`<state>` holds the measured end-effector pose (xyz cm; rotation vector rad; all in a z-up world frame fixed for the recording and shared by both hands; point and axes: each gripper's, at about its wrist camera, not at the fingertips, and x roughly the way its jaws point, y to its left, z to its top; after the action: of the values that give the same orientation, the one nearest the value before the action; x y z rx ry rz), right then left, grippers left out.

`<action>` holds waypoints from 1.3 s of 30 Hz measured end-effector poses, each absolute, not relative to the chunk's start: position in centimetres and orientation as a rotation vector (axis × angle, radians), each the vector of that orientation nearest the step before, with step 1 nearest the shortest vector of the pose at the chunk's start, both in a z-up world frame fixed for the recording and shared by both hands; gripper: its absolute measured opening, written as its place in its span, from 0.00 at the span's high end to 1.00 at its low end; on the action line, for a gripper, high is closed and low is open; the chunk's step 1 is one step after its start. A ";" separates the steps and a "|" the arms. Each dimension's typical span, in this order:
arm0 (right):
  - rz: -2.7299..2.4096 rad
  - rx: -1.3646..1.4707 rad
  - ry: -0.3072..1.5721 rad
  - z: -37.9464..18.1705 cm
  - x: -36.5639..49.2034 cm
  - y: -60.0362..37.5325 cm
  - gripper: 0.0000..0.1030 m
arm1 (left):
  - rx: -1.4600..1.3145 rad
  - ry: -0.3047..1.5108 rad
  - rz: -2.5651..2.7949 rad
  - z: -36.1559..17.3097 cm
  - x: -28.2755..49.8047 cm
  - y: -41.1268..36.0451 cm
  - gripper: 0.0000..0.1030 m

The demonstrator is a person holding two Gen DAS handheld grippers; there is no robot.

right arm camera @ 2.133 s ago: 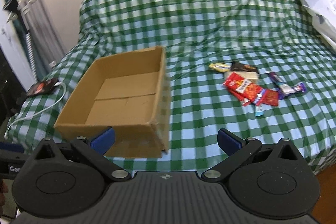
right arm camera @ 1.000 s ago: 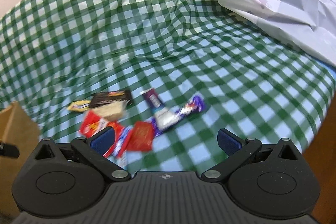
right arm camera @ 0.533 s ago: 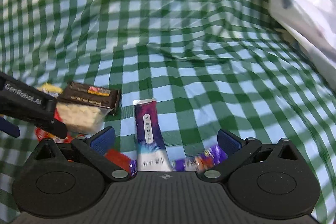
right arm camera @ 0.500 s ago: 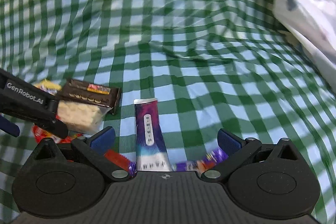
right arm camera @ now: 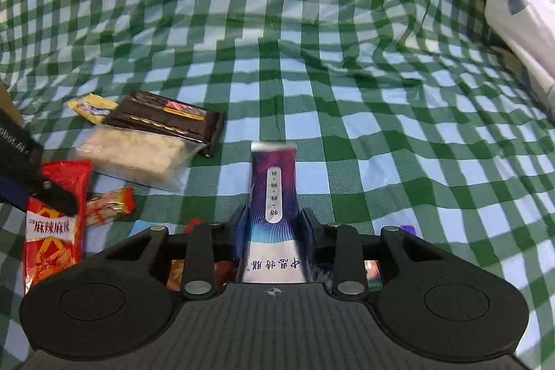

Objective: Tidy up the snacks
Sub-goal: 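Grasp the purple tube snack with the right gripper while the left approaches the red packet, then grasp the red spicy-strip packet with the left gripper and lift it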

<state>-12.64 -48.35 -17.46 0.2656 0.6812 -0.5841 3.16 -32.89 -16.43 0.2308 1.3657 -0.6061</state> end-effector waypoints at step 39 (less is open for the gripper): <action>-0.633 0.338 0.743 -15.9 -17.3 -39.6 0.77 | 0.422 1.157 -0.650 -11.1 -3.1 -21.2 0.57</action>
<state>-17.30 -39.58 -15.92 0.3379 0.7433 -0.6327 -3.06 -21.17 -11.05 0.4217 1.1571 -0.6496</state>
